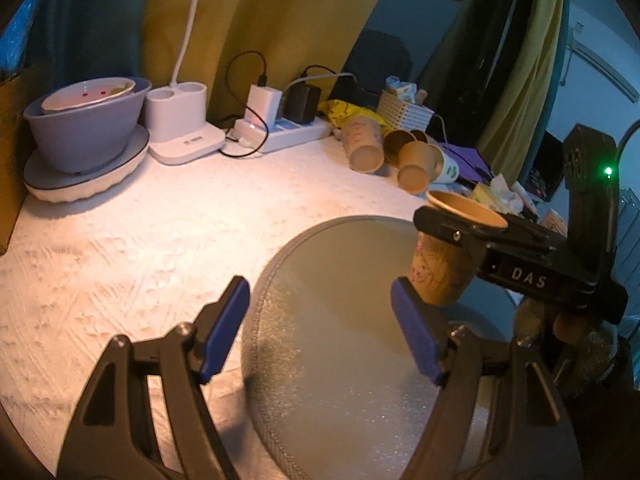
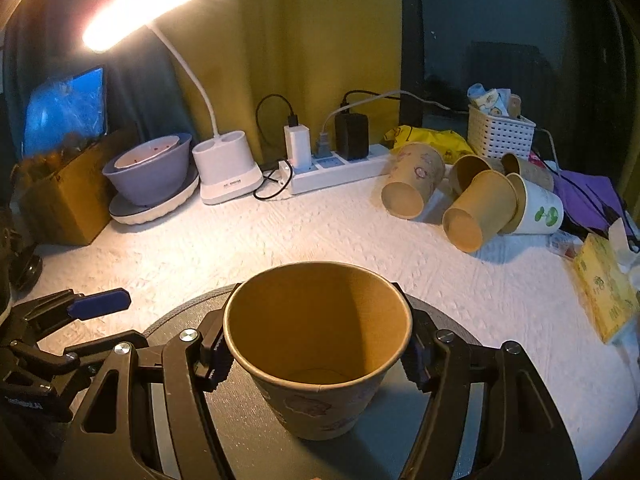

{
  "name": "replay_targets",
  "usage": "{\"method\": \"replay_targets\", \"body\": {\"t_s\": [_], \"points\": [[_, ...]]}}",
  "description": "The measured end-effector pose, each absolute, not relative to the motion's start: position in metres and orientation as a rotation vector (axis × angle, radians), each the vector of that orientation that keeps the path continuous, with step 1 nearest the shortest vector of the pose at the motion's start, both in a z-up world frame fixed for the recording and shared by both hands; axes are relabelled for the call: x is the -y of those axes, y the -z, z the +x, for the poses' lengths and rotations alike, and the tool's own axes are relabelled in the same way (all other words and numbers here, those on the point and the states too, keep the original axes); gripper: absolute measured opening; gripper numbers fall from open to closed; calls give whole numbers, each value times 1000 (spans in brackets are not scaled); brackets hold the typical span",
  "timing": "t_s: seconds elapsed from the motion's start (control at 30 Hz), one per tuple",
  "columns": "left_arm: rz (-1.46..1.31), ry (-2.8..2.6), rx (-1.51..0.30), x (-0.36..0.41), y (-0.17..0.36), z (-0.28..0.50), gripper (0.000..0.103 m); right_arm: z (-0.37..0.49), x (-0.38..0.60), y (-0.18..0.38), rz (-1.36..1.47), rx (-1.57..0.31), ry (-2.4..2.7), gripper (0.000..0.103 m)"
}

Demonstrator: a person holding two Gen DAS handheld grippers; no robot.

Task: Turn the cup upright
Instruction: 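Lower the cup upright onto the mat with the right gripper and open it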

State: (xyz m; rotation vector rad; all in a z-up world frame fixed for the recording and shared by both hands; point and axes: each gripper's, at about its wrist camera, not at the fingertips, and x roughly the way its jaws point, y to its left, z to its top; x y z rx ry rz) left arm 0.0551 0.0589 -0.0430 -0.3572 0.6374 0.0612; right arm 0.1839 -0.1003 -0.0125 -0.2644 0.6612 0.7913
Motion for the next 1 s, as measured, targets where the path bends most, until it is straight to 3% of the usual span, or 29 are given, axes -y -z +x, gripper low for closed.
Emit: {"method": "replay_targets", "body": {"t_s": [1.0], "points": [[-199,-16,-554,-23,29,43,74,138,147,8,-277,-712,-736,77]]}}
